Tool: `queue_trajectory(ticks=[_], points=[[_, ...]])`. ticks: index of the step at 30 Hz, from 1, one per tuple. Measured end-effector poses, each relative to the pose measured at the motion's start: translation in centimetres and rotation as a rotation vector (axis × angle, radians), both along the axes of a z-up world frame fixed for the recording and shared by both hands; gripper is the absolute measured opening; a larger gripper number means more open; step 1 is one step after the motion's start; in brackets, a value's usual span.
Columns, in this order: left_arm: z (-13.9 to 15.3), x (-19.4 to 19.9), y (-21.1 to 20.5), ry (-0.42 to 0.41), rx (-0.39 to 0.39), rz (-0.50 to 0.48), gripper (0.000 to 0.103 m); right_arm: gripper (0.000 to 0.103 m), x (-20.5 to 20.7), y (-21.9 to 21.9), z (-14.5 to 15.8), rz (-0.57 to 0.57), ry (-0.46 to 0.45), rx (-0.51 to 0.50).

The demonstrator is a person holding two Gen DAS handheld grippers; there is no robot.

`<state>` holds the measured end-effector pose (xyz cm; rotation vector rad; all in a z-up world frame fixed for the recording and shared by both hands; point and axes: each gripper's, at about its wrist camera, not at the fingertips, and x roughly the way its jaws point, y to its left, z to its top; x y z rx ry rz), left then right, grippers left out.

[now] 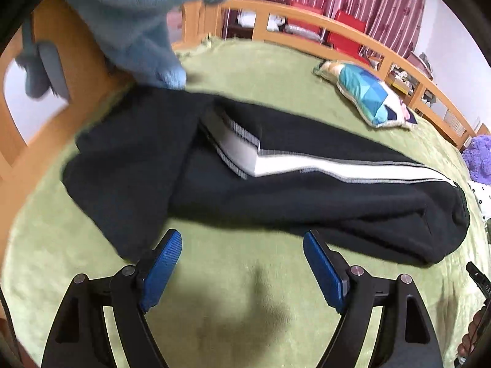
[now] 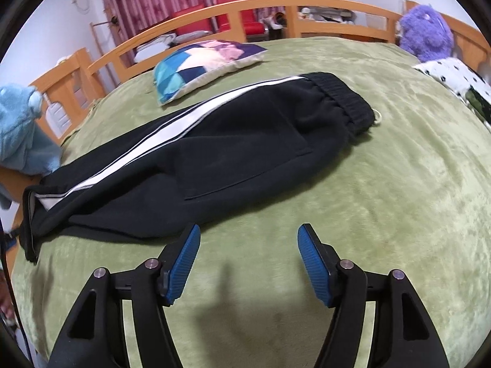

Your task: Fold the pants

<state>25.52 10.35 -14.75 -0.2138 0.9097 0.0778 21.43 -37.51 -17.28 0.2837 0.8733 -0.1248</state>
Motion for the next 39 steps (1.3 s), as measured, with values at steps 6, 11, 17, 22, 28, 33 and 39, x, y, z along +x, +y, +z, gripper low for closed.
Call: queue_trajectory(ticks=[6,11,17,22,28,33,39], points=[[-4.2,1.9,0.3,0.039,-0.123,-0.004,0.081,0.069,2.2,-2.5,-2.0,-0.072,-0.013,0.064],[-6.4,4.1,1.6,0.041,-0.216,0.036,0.081,0.069,5.4,-3.8,-4.2,-0.103,0.002,0.146],[-7.7,6.5,2.7,0.026,-0.315,0.062,0.081,0.07,9.5,-4.7,-6.6,-0.142,0.019,0.215],[-7.9,8.2,2.4,0.033,-0.288,0.086,0.084,0.072,11.9,-4.9,-7.1,-0.177,-0.005,0.201],[-7.4,9.1,1.2,0.063,-0.25,0.113,0.061,0.021,12.9,-4.6,-6.5,-0.179,-0.026,0.132],[-5.5,8.2,-0.6,0.057,-0.137,0.076,0.021,0.01,11.1,-4.9,-5.0,-0.171,-0.064,0.132],[-4.2,4.8,-0.7,0.069,-0.158,0.075,0.011,0.01,6.7,-4.3,-2.0,-0.132,-0.091,0.118]])
